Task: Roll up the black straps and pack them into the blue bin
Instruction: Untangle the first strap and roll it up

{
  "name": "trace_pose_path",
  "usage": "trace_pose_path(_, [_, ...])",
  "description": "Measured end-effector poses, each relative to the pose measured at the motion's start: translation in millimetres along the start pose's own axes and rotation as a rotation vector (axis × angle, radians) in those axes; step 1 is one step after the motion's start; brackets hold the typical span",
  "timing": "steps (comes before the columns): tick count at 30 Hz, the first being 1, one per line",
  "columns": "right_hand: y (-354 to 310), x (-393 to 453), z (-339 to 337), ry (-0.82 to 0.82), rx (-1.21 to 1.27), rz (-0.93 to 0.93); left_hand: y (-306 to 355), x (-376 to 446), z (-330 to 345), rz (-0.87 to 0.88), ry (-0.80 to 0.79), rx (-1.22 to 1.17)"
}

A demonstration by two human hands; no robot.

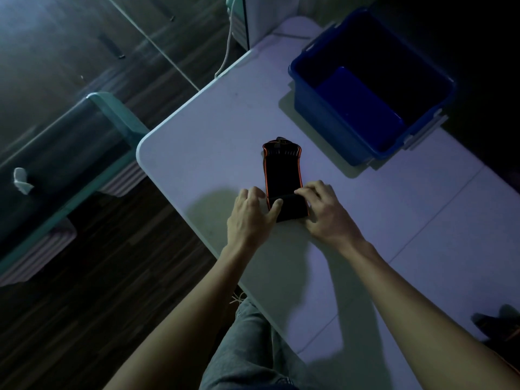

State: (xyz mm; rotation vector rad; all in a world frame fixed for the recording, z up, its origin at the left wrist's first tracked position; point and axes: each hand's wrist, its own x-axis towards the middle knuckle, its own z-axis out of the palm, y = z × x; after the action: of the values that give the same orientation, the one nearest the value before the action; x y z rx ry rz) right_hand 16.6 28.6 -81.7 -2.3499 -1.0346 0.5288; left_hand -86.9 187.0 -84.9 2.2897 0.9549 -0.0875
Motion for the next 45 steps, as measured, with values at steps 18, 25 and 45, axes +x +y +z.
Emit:
trace_pose_path(18, [-10,67,-2,0.119,0.224,0.345,27,87,-17,-0.167,-0.116,-0.011])
trace_pose_path(25, [-19,82,2,0.159,0.383,0.495,28,88,-21,-0.122,-0.114,-0.269])
trace_pose_path(45, [-8,-19,-46,0.197,0.619,0.604,74,22,-16,0.29,0.138,-0.119])
